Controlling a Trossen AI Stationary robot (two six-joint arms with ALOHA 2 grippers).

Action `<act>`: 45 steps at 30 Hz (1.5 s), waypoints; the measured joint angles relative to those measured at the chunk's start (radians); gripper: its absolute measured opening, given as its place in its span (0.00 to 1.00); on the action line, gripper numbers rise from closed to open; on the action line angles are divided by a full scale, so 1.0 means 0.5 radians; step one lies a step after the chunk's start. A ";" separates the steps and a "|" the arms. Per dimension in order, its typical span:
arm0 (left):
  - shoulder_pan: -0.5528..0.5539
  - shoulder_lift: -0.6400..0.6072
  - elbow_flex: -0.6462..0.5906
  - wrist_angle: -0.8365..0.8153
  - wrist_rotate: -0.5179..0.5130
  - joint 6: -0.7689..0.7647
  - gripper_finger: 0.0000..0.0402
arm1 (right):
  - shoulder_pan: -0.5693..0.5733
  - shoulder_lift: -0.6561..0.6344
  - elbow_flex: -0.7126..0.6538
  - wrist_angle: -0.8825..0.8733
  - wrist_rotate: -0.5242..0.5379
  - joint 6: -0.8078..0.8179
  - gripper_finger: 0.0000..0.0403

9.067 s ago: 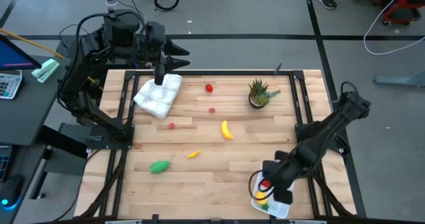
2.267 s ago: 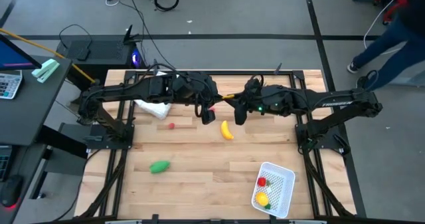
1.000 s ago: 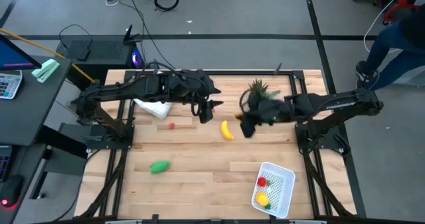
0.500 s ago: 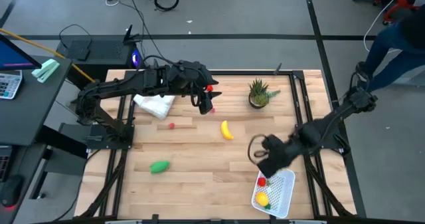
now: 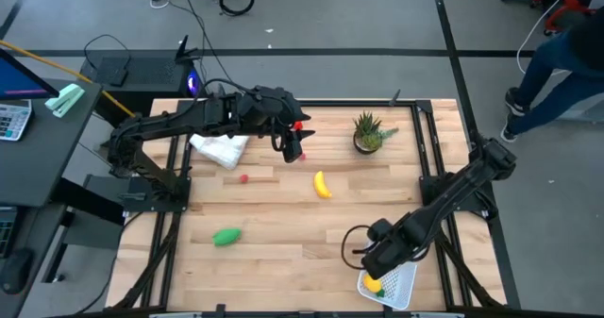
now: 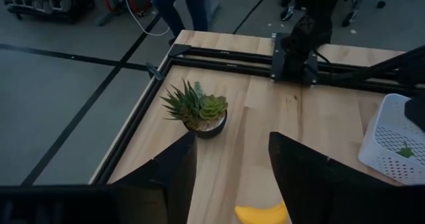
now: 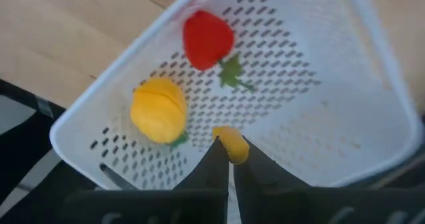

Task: Pick and placing Produce into tupperware
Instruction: Put the yellow chili pepper into the white bin, then put the banana into the white bin

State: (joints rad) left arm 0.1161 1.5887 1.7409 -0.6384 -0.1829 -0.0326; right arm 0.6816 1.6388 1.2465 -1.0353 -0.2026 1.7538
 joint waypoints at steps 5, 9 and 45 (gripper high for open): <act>0.000 0.000 0.000 -0.001 0.000 0.000 0.46 | -0.009 0.121 0.000 0.080 -0.004 -0.032 0.02; 0.000 0.000 0.000 0.000 0.000 -0.001 0.47 | -0.009 0.198 0.000 0.077 -0.004 -0.039 0.03; 0.009 -0.184 0.002 -0.316 0.000 -0.122 0.43 | -0.385 -0.665 0.000 0.090 1.347 -0.258 0.42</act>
State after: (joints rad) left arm 0.1208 1.4968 1.7418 -0.7964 -0.1831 -0.0937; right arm 0.4891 1.3062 1.2465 -0.9901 0.4710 1.6250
